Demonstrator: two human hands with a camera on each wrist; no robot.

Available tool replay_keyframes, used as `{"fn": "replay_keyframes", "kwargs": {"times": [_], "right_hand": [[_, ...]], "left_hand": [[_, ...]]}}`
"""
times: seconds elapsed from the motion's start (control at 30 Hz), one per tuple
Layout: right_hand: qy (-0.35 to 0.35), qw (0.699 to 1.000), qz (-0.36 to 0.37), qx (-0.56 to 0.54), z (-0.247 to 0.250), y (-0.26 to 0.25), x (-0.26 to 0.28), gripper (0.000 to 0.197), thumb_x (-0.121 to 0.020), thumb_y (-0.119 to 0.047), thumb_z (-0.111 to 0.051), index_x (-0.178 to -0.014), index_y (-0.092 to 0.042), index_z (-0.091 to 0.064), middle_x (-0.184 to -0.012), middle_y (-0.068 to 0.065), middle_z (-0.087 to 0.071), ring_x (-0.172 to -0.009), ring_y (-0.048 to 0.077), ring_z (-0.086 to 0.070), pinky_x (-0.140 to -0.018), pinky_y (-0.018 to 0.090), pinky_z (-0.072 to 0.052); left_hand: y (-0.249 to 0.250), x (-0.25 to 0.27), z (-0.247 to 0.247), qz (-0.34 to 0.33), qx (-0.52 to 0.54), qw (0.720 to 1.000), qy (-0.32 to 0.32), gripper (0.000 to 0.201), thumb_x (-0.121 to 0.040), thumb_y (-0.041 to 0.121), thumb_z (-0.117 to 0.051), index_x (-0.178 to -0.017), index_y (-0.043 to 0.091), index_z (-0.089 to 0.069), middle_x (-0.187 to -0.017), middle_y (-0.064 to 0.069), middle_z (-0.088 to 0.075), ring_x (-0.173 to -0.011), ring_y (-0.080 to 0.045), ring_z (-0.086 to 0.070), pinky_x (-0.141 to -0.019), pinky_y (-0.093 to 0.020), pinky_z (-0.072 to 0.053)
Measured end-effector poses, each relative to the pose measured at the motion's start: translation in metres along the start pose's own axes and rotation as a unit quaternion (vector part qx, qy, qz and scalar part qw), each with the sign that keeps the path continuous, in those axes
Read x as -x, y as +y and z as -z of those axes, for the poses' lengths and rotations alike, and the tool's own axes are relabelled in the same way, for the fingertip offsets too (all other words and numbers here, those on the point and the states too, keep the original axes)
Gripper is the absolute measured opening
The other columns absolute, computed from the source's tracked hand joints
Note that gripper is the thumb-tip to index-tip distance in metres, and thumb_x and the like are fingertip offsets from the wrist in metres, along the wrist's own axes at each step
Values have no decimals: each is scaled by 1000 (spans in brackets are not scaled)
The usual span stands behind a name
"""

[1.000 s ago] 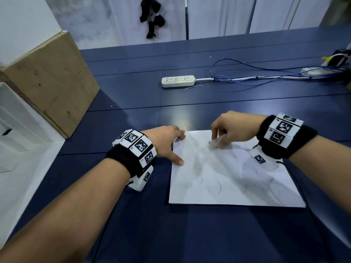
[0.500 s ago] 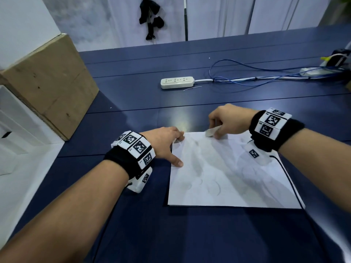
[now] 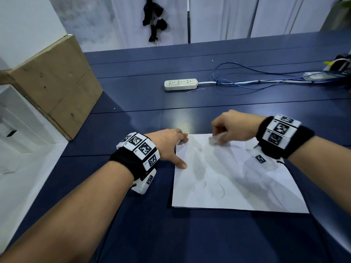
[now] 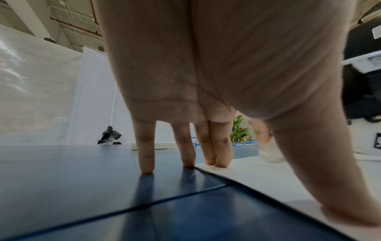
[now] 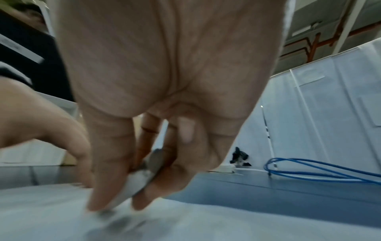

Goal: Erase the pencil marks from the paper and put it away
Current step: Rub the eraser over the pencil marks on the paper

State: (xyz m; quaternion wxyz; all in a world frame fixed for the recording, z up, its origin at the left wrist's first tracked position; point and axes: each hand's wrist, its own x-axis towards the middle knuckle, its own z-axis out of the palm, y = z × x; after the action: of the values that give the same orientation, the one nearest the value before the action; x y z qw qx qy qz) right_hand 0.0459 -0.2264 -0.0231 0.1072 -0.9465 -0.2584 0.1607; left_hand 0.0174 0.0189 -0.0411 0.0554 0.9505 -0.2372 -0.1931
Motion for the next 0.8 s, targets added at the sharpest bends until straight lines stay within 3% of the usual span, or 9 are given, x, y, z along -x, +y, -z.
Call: {"fn": "replay_keyframes", "kwargs": {"times": [0.1,0.13,0.2,0.3,0.37,0.5,0.53,0.7,0.8], "right_hand": [[-117,991,44,-46,-9,-13,21,16,-73,-24,-82,-73,-28,-66,-80,-14,-75,-70,2,-66,-70,23,-53],[-120,991,44,-42,-10,-12,21,15,-72,-25,-81,-76,-28,-68,-79,-13,-75,-70,2,-66,-69,24,-53],[-57,998,20,-12,-6,-6,10,16,-72,-29,-81,-84,-27,-70,-74,-10,-72,-69,5,-63,-66,25,-50],[43,998,-43,13,3,3,-5,19,-73,-28,-80,-88,-24,-69,-81,-8,-66,-79,17,-61,-69,28,-46],[37,999,-38,11,2,3,0,17,-74,-27,-80,-84,-23,-67,-79,-8,-65,-79,18,-60,-69,28,-46],[-110,993,26,-28,-7,-16,24,16,-73,-25,-79,-74,-30,-64,-79,-9,-74,-72,6,-66,-68,23,-51],[-115,993,29,-17,-8,-16,23,17,-73,-26,-80,-74,-32,-64,-79,-9,-74,-72,5,-65,-67,23,-51],[37,997,-54,29,1,-2,-3,19,-75,-30,-78,-89,-23,-67,-79,-10,-61,-84,19,-61,-61,27,-40],[6,1000,-18,19,-1,-4,10,17,-75,-25,-78,-81,-26,-62,-78,-9,-64,-78,16,-60,-60,24,-44]], "left_hand": [[-2,-1,-1,2,3,1000,-1,95,-68,58,-80,-144,16,-39,-139,9,-43,-125,-13,-46,-104,-25,-36],[-1,0,-1,2,2,1000,-3,96,-67,58,-80,-144,17,-39,-139,10,-43,-125,-13,-46,-105,-27,-37],[0,1,-1,2,-2,1000,-5,95,-67,58,-80,-143,17,-40,-139,10,-42,-124,-13,-47,-105,-29,-38],[1,2,0,3,0,1000,-4,95,-68,58,-79,-143,16,-40,-140,9,-42,-125,-13,-47,-104,-27,-38],[1,2,0,4,2,1000,-4,95,-68,57,-80,-144,16,-39,-141,9,-41,-126,-13,-46,-105,-26,-36],[-1,1,0,3,6,1000,-5,97,-69,56,-80,-146,16,-37,-142,10,-40,-128,-12,-44,-107,-25,-34],[-1,1,0,3,8,1000,-6,98,-69,56,-80,-146,15,-36,-142,10,-40,-128,-12,-44,-106,-24,-34],[2,2,0,8,10,1000,-8,99,-69,56,-80,-147,15,-35,-142,10,-40,-129,-12,-44,-108,-28,-36],[1,2,0,9,7,1000,-8,96,-69,55,-80,-146,16,-37,-143,10,-39,-129,-12,-43,-108,-26,-35]]}}
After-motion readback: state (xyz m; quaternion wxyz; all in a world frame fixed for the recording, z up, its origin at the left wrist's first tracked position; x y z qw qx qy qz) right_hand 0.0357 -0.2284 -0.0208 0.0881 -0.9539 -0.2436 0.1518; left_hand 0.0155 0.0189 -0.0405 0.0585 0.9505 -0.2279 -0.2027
